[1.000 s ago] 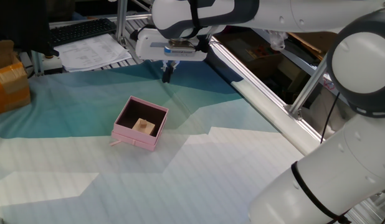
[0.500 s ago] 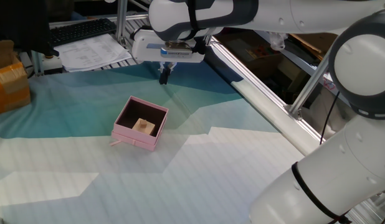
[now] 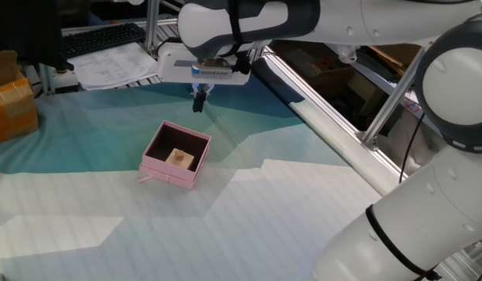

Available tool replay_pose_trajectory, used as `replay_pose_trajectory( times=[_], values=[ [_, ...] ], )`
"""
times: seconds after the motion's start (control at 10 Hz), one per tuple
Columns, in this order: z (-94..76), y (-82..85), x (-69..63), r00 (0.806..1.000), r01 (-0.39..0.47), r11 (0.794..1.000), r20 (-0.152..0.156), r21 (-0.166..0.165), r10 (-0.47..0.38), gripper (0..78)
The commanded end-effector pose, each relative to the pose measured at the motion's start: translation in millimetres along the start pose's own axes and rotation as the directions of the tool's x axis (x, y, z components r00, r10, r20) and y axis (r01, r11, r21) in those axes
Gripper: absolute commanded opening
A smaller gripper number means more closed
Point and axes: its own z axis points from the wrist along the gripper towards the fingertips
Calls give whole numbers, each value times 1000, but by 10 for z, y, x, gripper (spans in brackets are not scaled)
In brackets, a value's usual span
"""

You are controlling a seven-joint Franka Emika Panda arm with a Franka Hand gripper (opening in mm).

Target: Take everything out of the gift box

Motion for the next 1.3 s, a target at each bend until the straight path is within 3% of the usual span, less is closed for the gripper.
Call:
replay_pose_trajectory(
  times=[0.1, 0.5, 1.0, 1.3],
  values=[
    [33, 24, 23, 1000, -5, 1000, 8, -2, 5, 0],
    [33, 24, 23, 1000, 0, 1000, 17, -9, 0, 0],
    [33, 24, 23, 1000, 4, 1000, 6, -15, -4, 0],
    [52, 41, 18, 1000, 11, 999, 3, -50, -11, 0]
  ],
)
